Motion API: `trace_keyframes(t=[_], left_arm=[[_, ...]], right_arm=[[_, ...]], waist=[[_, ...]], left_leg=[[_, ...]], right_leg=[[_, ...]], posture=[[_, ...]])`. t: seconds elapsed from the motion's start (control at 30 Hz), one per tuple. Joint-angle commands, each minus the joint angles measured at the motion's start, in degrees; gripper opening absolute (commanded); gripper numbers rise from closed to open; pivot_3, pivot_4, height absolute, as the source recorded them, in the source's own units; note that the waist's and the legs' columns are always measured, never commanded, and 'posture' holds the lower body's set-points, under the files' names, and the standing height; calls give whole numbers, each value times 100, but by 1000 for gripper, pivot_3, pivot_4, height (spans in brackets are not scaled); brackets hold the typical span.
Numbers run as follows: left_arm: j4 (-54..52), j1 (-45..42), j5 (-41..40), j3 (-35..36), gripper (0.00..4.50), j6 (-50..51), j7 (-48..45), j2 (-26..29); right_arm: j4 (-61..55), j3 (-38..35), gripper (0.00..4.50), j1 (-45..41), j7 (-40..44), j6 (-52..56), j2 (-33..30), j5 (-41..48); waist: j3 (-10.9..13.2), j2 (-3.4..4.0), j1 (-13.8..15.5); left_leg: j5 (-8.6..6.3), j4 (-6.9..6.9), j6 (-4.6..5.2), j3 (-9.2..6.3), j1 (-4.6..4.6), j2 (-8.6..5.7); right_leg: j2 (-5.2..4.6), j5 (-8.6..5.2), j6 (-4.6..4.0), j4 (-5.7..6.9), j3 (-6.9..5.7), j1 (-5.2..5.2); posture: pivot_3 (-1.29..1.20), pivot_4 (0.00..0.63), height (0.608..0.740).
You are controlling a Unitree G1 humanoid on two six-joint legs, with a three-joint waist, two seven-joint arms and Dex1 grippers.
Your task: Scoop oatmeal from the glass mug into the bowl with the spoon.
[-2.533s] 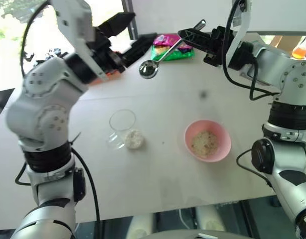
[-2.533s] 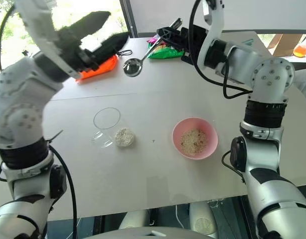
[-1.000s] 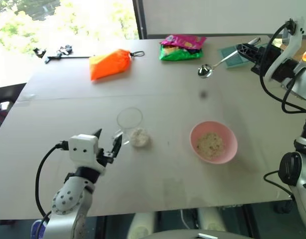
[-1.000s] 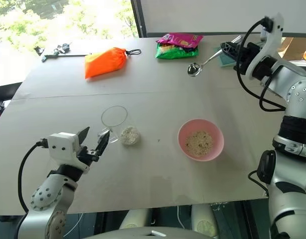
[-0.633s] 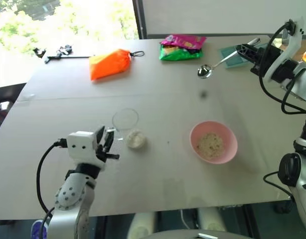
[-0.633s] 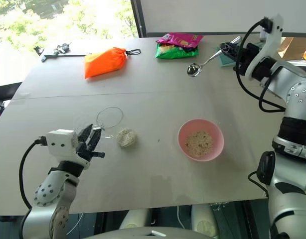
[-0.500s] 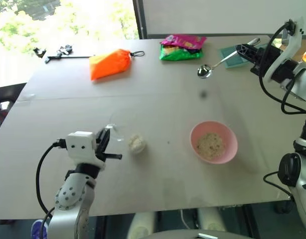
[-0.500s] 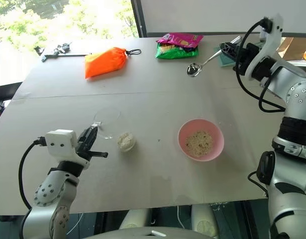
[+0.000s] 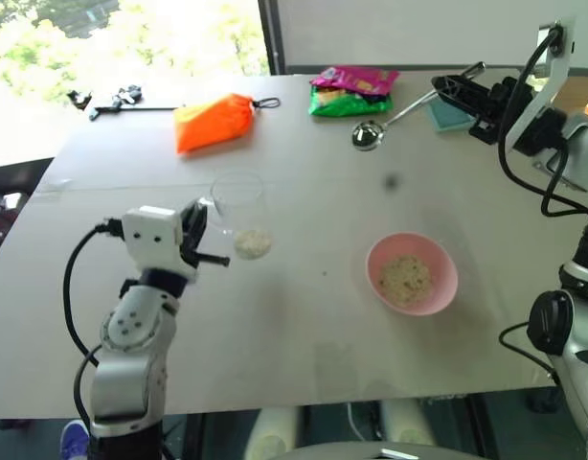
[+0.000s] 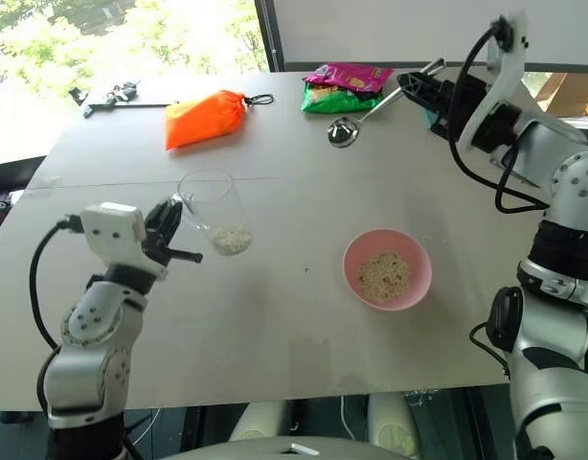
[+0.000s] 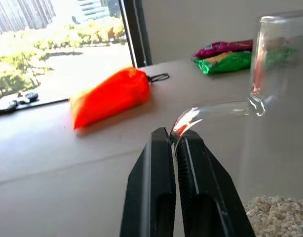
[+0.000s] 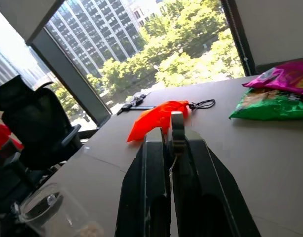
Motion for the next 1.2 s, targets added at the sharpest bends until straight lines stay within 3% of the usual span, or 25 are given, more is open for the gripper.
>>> trace_keyframes(t=[0.03,0.13,0.3,0.6,0.73,1.03,1.2], left_arm=[[642,-582,256,-174,34,-769,-323,280],[1440,-1223,515,-540,34,-1441,-651,460],[2544,-2186,700,-1107,34,-2303,-965,269],[3172,-2763,677,-1495,34,-2919,-1211,-136],[3279,-2890,652,-1518,34,-3037,-1315,-214],[3640,-3181,769,-1696,34,-3360,-1515,-308],[3694,-3213,804,-1739,34,-3416,-1539,-376]], right_arm=[[-313,-122,0,-446,-91,175,48,542],[-444,1,0,-619,-211,294,151,793],[-922,406,0,-514,-349,279,283,754],[-1717,925,0,55,-467,83,261,413],[-1858,1113,0,101,-547,-77,136,-36],[-2212,2819,0,415,51,-1105,-342,-2056],[-2252,2945,0,558,314,-1146,-224,-2256]], waist=[[0,0,-11],[0,-1,-20],[0,-1,-14],[0,-2,-43],[0,-2,-41],[0,-2,-49],[1,-3,-40]], left_leg=[[0,0,0,-2,0,0],[0,-3,0,-5,-4,-1],[1,-5,-1,-21,-15,-4],[1,-8,-2,-27,-18,-4],[1,-5,-2,-28,-18,-5],[1,-2,-2,-27,-18,-7],[1,1,-2,-31,-19,-7]], right_leg=[[-1,0,0,-3,2,0],[-1,0,0,-10,-2,0],[-6,0,0,-21,-17,-1],[-8,0,1,-25,-19,-5],[-8,0,1,-22,-20,-5],[-7,0,1,-21,-20,-5],[-7,0,1,-22,-24,-5]], posture=[[0,150,740],[0,150,740],[0,150,740],[0,150,740],[0,150,740],[0,150,740],[0,150,740]])
